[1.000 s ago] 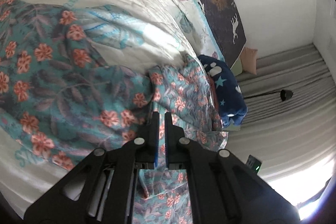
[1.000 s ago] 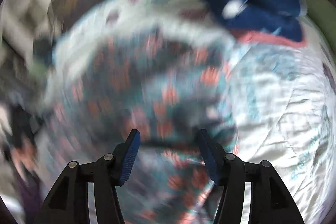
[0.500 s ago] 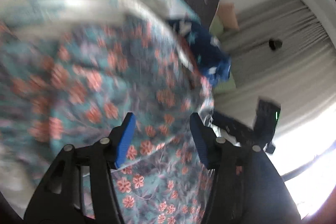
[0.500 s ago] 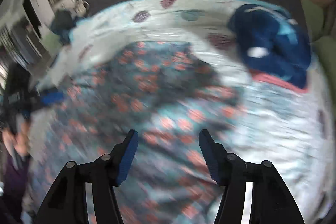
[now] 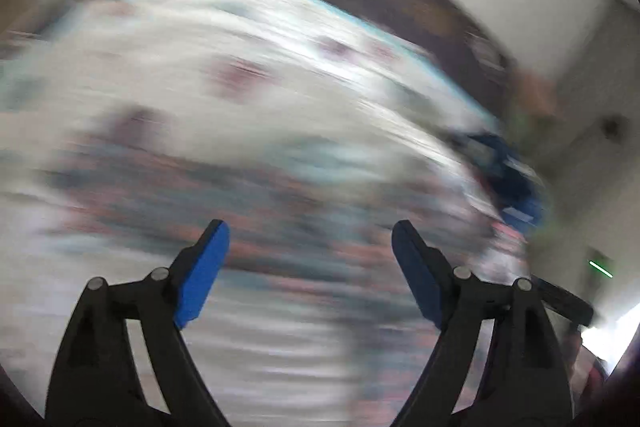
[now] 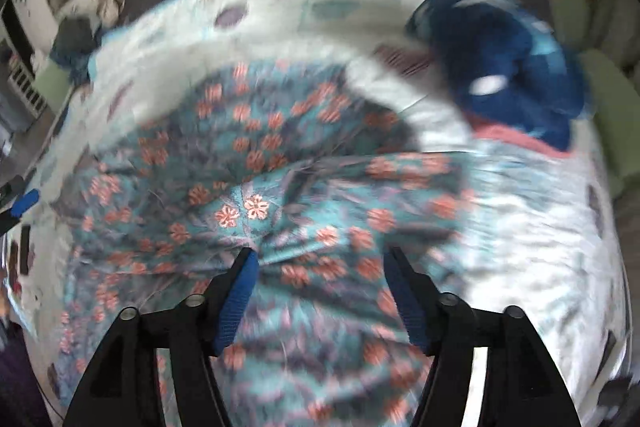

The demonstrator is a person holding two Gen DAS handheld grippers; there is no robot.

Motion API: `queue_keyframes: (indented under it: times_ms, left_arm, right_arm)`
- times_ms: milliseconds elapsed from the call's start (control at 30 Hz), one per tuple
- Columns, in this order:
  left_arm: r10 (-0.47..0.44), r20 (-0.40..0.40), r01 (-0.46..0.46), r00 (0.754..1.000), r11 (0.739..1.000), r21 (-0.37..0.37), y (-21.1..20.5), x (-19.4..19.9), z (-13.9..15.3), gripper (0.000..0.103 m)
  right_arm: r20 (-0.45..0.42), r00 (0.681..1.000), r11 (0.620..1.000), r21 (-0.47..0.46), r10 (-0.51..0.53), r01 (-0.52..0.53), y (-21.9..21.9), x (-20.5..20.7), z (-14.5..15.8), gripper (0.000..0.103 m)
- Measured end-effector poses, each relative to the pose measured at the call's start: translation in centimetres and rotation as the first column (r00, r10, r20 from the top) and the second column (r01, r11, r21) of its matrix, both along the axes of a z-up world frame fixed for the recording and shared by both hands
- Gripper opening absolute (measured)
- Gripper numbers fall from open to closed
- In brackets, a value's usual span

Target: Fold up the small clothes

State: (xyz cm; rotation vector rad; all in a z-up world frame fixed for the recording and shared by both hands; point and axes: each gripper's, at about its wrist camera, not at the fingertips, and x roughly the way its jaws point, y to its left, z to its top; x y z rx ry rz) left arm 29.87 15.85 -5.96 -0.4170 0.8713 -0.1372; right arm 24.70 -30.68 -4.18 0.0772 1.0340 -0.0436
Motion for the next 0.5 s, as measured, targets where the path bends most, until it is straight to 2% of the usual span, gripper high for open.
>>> queue_keyframes:
  times_ms: [33,67,100,133,167,200,233,267,300,333,367,433,500]
  left_arm:
    - [0.099,-0.018,-0.098,0.995,0.994,0.049,3.3,-0.2,-0.4,0.084]
    - [0.178,-0.035,-0.176,0.983,0.983,0.046,6.6,-0.5,-1.1,0.084]
    - [0.232,-0.054,-0.233,0.971,0.972,-0.007,9.7,-0.9,-2.3,0.084]
    - [0.274,-0.099,-0.286,0.957,0.948,-0.139,13.6,-1.5,-4.4,0.084]
    - [0.284,-0.130,-0.308,0.950,0.921,-0.238,15.8,-1.9,-5.9,0.084]
    - [0.296,-0.163,-0.335,0.941,0.878,-0.342,17.9,-2.4,-7.9,0.084]
    - [0.329,-0.195,-0.382,0.924,0.817,-0.432,20.2,-3.1,-10.3,0.084]
    - [0.348,-0.211,-0.407,0.914,0.786,-0.466,20.7,-3.5,-11.5,0.084]
    - [0.362,-0.236,-0.432,0.902,0.742,-0.512,21.8,-3.8,-13.3,0.083]
    - [0.358,-0.251,-0.436,0.899,0.692,-0.575,22.0,-3.9,-14.8,0.083]
    - [0.345,-0.255,-0.426,0.903,0.651,-0.628,21.3,-3.6,-15.8,0.083]
    - [0.320,-0.251,-0.395,0.914,0.553,-0.733,21.2,-2.9,-17.8,0.083]
    - [0.332,-0.253,-0.402,0.908,0.526,-0.749,20.5,-2.0,-18.7,0.083]
  right_arm:
    - [0.029,1.000,1.000,0.007,-0.003,0.002,0.0,-1.6,0.9,0.074]
    - [0.045,0.999,1.000,0.010,0.001,-0.002,0.2,-2.2,1.5,0.075]
    - [0.061,0.998,1.000,0.013,0.001,-0.002,0.5,-3.4,2.1,0.076]
    - [0.084,0.996,1.000,0.021,-0.023,0.021,0.5,-4.7,2.8,0.076]
    - [0.100,0.994,0.998,0.033,-0.049,0.046,0.4,-5.7,3.3,0.076]
    - [0.119,0.990,0.996,0.063,-0.074,0.066,0.3,-6.2,3.6,0.076]
    - [0.136,0.987,0.991,0.107,-0.090,0.076,0.6,-6.5,4.1,0.076]
    - [0.146,0.985,0.988,0.137,-0.097,0.077,1.1,-6.5,4.2,0.076]
    - [0.155,0.983,0.985,0.157,-0.098,0.074,1.5,-6.5,4.6,0.076]
    - [0.164,0.982,0.985,0.159,-0.089,0.062,2.4,-6.5,5.0,0.076]
    - [0.172,0.982,0.988,0.148,-0.076,0.050,3.3,-6.5,5.2,0.076]
    - [0.174,0.984,0.993,0.117,-0.023,0.002,5.8,-5.7,5.6,0.076]
    - [0.163,0.986,0.994,0.101,0.032,-0.049,8.1,-4.6,5.7,0.076]
